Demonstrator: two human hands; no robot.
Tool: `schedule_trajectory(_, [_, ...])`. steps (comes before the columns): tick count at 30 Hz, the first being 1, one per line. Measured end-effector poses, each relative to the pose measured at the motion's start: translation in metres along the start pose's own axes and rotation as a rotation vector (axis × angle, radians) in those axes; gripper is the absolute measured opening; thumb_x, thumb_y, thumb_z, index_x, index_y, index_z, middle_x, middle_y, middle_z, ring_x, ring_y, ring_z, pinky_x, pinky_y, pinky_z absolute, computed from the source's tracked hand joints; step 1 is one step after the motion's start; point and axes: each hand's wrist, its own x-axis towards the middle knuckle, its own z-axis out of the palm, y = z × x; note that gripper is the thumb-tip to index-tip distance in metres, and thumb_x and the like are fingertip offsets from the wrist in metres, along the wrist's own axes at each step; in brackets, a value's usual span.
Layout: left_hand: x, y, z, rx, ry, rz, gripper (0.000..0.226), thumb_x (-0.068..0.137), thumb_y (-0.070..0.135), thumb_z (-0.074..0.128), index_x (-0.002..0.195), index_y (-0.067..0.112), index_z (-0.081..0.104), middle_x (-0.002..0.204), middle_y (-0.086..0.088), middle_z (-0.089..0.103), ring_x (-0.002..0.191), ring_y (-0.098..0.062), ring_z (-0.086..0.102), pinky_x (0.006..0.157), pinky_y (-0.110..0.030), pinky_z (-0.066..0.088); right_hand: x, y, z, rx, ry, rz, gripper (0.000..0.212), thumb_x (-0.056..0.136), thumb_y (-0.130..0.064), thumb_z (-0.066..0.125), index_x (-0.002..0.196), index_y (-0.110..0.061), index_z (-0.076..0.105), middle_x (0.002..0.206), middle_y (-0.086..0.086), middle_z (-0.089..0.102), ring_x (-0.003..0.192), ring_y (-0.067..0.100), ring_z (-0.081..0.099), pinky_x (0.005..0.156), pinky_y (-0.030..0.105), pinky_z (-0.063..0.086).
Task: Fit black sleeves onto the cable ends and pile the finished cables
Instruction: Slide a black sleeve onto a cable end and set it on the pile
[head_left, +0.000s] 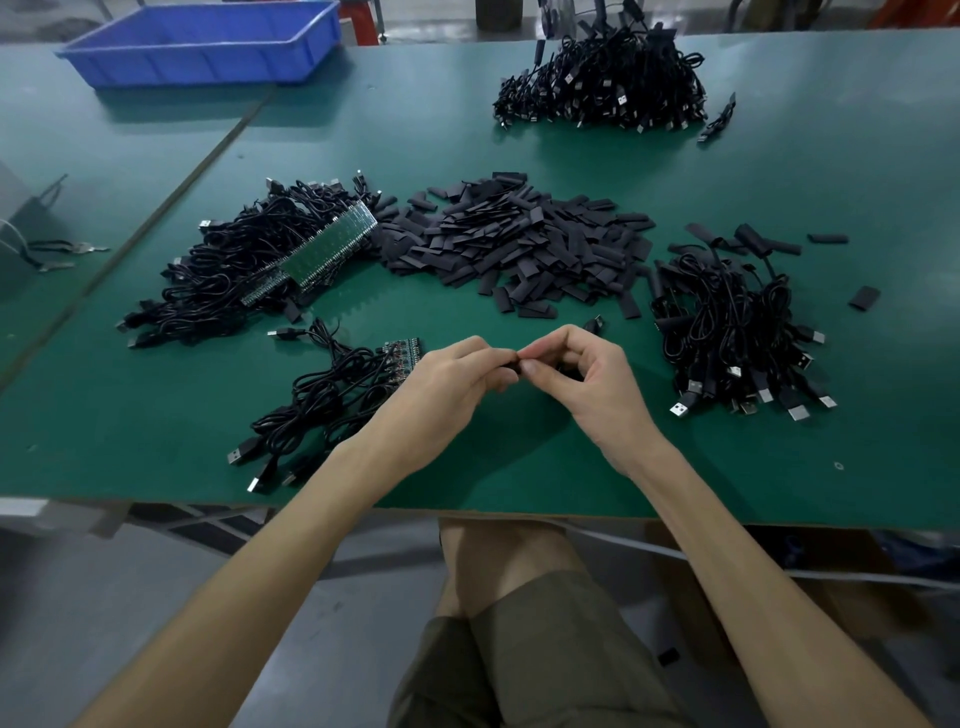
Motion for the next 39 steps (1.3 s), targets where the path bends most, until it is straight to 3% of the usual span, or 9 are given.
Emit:
schedule_trajectory(3, [0.001, 0.003, -0.001, -0.006, 0.028, 0.019, 0.024, 0.1, 0.008, 0.059, 0.121, 0.004, 0.07, 0.09, -0.004, 0.062, 0.069, -0.007, 0.05, 0.069, -0.016, 0.042, 0.0, -0.001, -0.001, 0.064, 0.0, 0.013, 0.012, 0.093, -0.004, 0.074, 0.097, -0.016, 0.073, 0.09, -0.005, 0.078, 0.089, 0.008, 0.073, 0.083, 0.02, 0.055])
schedule_trajectory(7, [0.0, 0.001, 0.001, 0.001, 0.028, 0.014, 0.024, 0.099, 0.005, 0.059, 0.12, 0.002, 0.069, 0.091, -0.008, 0.064, 0.069, -0.026, 0.056, 0.069, -0.03, 0.047, 0.0, -0.001, -0.002, 0.084, -0.009, 0.016, 0.012, 0.091, -0.003, 0.075, 0.096, -0.015, 0.073, 0.088, -0.006, 0.078, 0.087, 0.006, 0.073, 0.081, 0.018, 0.054])
schedule_trajectory(12, [-0.002, -0.001, 0.003, -0.001, 0.033, 0.019, 0.024, 0.097, -0.003, 0.06, 0.119, 0.0, 0.069, 0.091, -0.01, 0.064, 0.068, -0.015, 0.054, 0.068, -0.014, 0.045, 0.0, 0.0, -0.001, 0.067, -0.012, 0.007, 0.012, 0.091, -0.004, 0.076, 0.095, -0.015, 0.074, 0.086, -0.006, 0.078, 0.085, 0.007, 0.072, 0.082, 0.02, 0.055])
schedule_trajectory(16, [-0.005, -0.002, 0.005, 0.021, 0.054, 0.031, 0.024, 0.097, 0.001, 0.061, 0.12, -0.001, 0.068, 0.091, -0.009, 0.064, 0.067, -0.014, 0.052, 0.068, -0.019, 0.046, 0.0, 0.001, 0.0, 0.069, -0.017, 0.003, 0.012, 0.091, -0.004, 0.076, 0.095, -0.014, 0.073, 0.086, -0.006, 0.078, 0.086, 0.008, 0.073, 0.081, 0.019, 0.055])
schedule_trajectory(20, [-0.005, -0.001, 0.006, 0.034, 0.076, 0.034, 0.024, 0.097, 0.0, 0.062, 0.119, -0.003, 0.068, 0.092, -0.009, 0.064, 0.075, -0.002, 0.044, 0.073, -0.003, 0.036, 0.0, 0.002, 0.0, 0.063, -0.019, 0.002, 0.011, 0.091, -0.004, 0.076, 0.095, -0.014, 0.073, 0.087, -0.006, 0.078, 0.086, 0.008, 0.073, 0.081, 0.019, 0.055])
schedule_trajectory(25, [-0.005, -0.001, 0.006, 0.027, 0.079, 0.039, 0.023, 0.098, 0.004, 0.062, 0.118, -0.001, 0.069, 0.091, -0.008, 0.064, 0.07, -0.006, 0.045, 0.072, -0.016, 0.04, 0.0, 0.002, 0.0, 0.057, -0.018, 0.004, 0.012, 0.091, -0.005, 0.076, 0.094, -0.017, 0.073, 0.088, -0.003, 0.079, 0.087, 0.011, 0.074, 0.083, 0.021, 0.056])
schedule_trajectory(29, [-0.004, -0.002, 0.005, -0.002, 0.054, 0.05, 0.021, 0.099, 0.007, 0.062, 0.117, 0.001, 0.071, 0.088, -0.005, 0.062, 0.069, -0.007, 0.045, 0.069, -0.01, 0.039, 0.0, 0.003, 0.0, 0.056, -0.012, 0.009, 0.012, 0.091, -0.006, 0.077, 0.093, -0.017, 0.074, 0.09, 0.002, 0.079, 0.088, 0.014, 0.073, 0.084, 0.024, 0.057])
schedule_trajectory(32, [-0.002, -0.007, 0.003, -0.029, 0.051, 0.048, 0.02, 0.099, 0.009, 0.063, 0.115, 0.004, 0.072, 0.087, -0.004, 0.065, 0.065, -0.01, 0.052, 0.069, -0.023, 0.047, 0.0, 0.002, 0.001, 0.063, -0.02, 0.007, 0.013, 0.091, -0.006, 0.077, 0.093, -0.018, 0.074, 0.089, 0.0, 0.079, 0.086, 0.012, 0.073, 0.083, 0.022, 0.057])
schedule_trajectory(39, [0.0, -0.016, 0.004, -0.207, 0.03, -0.055, 0.017, 0.099, 0.018, 0.064, 0.111, 0.018, 0.076, 0.084, 0.011, 0.068, 0.064, -0.008, 0.062, 0.066, -0.013, 0.045, 0.0, 0.002, 0.0, 0.088, -0.023, 0.005, 0.015, 0.091, -0.004, 0.076, 0.093, -0.019, 0.074, 0.086, -0.006, 0.078, 0.085, 0.005, 0.071, 0.08, 0.017, 0.054])
